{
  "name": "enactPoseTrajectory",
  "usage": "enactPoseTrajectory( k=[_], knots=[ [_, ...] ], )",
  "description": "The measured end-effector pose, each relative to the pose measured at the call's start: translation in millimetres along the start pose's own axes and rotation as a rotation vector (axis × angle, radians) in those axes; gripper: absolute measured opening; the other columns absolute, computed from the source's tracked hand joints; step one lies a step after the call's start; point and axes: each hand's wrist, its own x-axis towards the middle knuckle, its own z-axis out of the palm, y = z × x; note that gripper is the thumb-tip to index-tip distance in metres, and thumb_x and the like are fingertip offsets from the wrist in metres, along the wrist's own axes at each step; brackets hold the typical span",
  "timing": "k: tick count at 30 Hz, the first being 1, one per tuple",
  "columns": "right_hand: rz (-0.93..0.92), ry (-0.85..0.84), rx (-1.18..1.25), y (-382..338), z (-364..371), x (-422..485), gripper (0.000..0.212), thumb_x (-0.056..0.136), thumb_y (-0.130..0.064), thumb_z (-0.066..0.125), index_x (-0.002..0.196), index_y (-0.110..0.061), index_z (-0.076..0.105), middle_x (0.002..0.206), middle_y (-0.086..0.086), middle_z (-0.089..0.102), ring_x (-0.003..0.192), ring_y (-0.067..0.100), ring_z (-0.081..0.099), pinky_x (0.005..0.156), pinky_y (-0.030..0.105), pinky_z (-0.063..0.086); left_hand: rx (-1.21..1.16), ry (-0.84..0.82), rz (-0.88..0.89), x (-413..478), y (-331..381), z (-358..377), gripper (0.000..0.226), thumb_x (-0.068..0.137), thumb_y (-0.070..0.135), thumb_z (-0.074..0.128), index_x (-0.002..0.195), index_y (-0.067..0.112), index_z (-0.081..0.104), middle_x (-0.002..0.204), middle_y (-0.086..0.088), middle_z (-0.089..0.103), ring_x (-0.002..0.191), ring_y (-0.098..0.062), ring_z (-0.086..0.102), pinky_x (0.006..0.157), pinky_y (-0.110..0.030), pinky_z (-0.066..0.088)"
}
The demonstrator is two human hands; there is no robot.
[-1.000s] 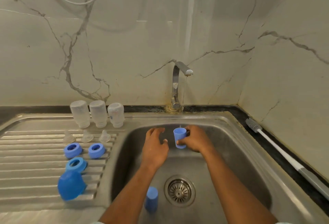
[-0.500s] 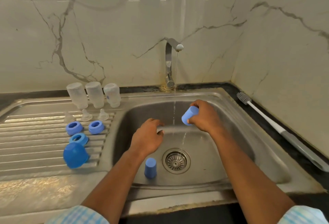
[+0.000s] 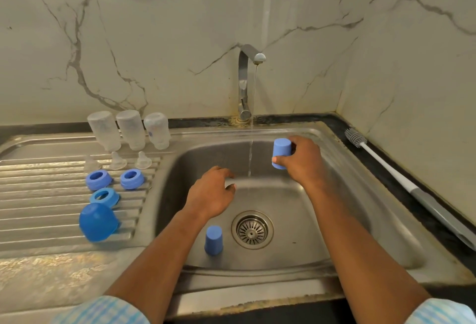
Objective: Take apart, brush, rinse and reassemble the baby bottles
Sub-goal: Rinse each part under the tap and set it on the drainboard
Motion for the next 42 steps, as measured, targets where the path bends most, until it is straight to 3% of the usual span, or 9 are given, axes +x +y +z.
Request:
enactPoseTrajectory(
  k=[11,16,20,24,28,32,35,39,42],
  knots=[
    [-0.399,0.492,0.309,-57.3,-25.5,-10.9,0.043,0.084,-0.022,0.077,0.122,-0.020,0.058,0.118,-0.004,0.065,0.104,0.007,0.060,0.089,0.012,0.044,-0.034,-0.003,-0.015,0.3,-0.6,0.9,0.035,0.098,0.033,0.059,0.132,0.024,0.059,0.133,0.004,0.055,0.106,-0.015,0.061,0.092,-0.032,0.050],
    [0.147,-0.140,-0.240,1.0,4.4,-8.3,0.030,0.075,-0.025,0.080,0.100,-0.009,0.074,0.087,0.004,0.070,0.083,0.019,0.065,0.073,0.028,0.049,-0.022,-0.005,-0.023,-2.1,-1.7,-1.6,0.035,0.098,0.033,0.058,0.132,0.024,0.059,0.134,0.003,0.055,0.107,-0.017,0.061,0.094,-0.035,0.050],
    [-0.227,0.454,0.073,-27.3,-13.8,0.7,0.035,0.081,-0.033,0.075,0.111,-0.019,0.065,0.102,-0.008,0.066,0.092,0.009,0.059,0.082,0.024,0.042,-0.023,0.007,-0.027,1.1,-3.9,-2.2,0.036,0.098,0.033,0.058,0.133,0.024,0.059,0.135,0.003,0.056,0.110,-0.019,0.061,0.096,-0.036,0.050],
    [0.179,0.000,-0.200,3.2,4.5,-6.4,0.047,0.077,-0.039,0.076,0.112,-0.009,0.069,0.110,0.011,0.070,0.101,0.029,0.066,0.085,0.034,0.051,-0.006,-0.019,-0.019,-0.9,-1.3,-0.7,0.035,0.098,0.033,0.058,0.131,0.024,0.060,0.133,0.002,0.056,0.109,-0.020,0.061,0.093,-0.034,0.049],
    [-0.190,0.457,-0.013,-14.9,-6.4,2.6,0.033,0.082,-0.038,0.072,0.106,-0.017,0.066,0.095,-0.003,0.067,0.090,0.015,0.060,0.083,0.029,0.044,-0.021,0.006,-0.041,1.6,-3.3,-3.4,0.036,0.098,0.032,0.058,0.133,0.023,0.060,0.133,0.002,0.057,0.111,-0.020,0.061,0.096,-0.038,0.051],
    [0.208,-0.077,-0.224,6.3,7.4,-7.4,0.038,0.072,-0.034,0.080,0.099,-0.008,0.073,0.089,0.008,0.071,0.086,0.026,0.068,0.074,0.033,0.052,-0.016,-0.019,-0.027,-2.0,-1.1,-2.5,0.036,0.098,0.032,0.058,0.132,0.023,0.060,0.135,0.001,0.056,0.114,-0.020,0.059,0.098,-0.038,0.050],
    [-0.101,0.393,-0.006,-11.9,-2.7,3.8,0.042,0.077,-0.043,0.074,0.109,-0.017,0.067,0.097,-0.005,0.069,0.086,0.016,0.062,0.079,0.031,0.046,-0.031,-0.006,-0.040,0.7,-3.2,-4.3,0.036,0.097,0.031,0.059,0.132,0.024,0.060,0.136,0.001,0.057,0.114,-0.020,0.060,0.098,-0.041,0.051],
    [0.128,0.010,-0.197,1.2,8.3,-9.1,0.038,0.077,-0.037,0.077,0.103,-0.010,0.072,0.100,0.010,0.072,0.093,0.027,0.068,0.078,0.033,0.051,-0.018,-0.025,-0.038,-1.4,-1.8,-1.9,0.037,0.097,0.032,0.059,0.133,0.022,0.060,0.136,0.000,0.056,0.113,-0.021,0.061,0.098,-0.039,0.050],
    [-0.114,0.429,0.087,-13.0,-3.2,-3.1,0.030,0.083,-0.034,0.073,0.106,-0.017,0.067,0.099,-0.007,0.067,0.091,0.010,0.062,0.074,0.022,0.044,-0.021,-0.006,-0.054,1.2,-4.0,-3.4,0.036,0.097,0.033,0.059,0.132,0.023,0.060,0.135,0.001,0.057,0.111,-0.021,0.062,0.097,-0.041,0.051]
  ],
)
